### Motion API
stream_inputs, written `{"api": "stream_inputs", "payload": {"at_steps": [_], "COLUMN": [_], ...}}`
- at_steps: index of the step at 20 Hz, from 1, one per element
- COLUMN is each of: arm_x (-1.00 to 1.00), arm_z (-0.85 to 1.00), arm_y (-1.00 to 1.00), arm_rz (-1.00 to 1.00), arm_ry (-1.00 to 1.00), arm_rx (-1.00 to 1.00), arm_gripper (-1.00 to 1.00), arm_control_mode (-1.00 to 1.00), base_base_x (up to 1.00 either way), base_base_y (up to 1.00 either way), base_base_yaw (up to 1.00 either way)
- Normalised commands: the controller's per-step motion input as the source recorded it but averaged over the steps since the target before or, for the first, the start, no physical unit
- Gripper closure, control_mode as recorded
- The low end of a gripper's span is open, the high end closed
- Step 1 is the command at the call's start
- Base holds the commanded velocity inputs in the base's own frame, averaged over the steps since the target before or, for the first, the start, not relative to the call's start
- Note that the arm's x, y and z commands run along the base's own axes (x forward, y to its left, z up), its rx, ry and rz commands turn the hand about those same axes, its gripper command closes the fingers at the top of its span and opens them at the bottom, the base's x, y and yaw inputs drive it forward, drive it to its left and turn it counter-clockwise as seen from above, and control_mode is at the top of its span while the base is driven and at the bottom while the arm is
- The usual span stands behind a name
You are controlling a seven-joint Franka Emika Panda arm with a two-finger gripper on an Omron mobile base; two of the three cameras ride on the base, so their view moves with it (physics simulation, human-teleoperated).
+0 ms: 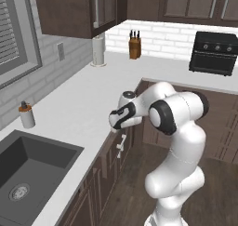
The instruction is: Take a straw from the drawer in front and place it inside the glass cup on the dining counter.
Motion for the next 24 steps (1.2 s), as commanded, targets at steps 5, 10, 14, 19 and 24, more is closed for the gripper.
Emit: {"api": "stream_inputs", "payload": {"at_steps": [5,10,14,19,24], "arm_x": [0.06,0.09,0.14,0.14,0.18], "arm_z": [-0.23,-0.16,-0.16,-0.15,-0.19], "arm_y": [0.07,0.06,0.04,0.0,0.0], "arm_rz": [0.0,0.0,0.0,0.0,0.0], "arm_ry": [0.0,0.0,0.0,0.0,0.0], "arm_rx": [-0.02,0.0,0.0,0.0,0.0], "arm_gripper": [1.0,1.0,1.0,1.0,1.0], "arm_control_mode": [-1.0,-1.0,-1.0,-1.0,-1.0], "base_base_x": [0.0,0.0,0.0,0.0,0.0], "base_base_y": [0.0,0.0,0.0,0.0,0.0], "base_base_yaw": [0.0,0.0,0.0,0.0,0.0]}}
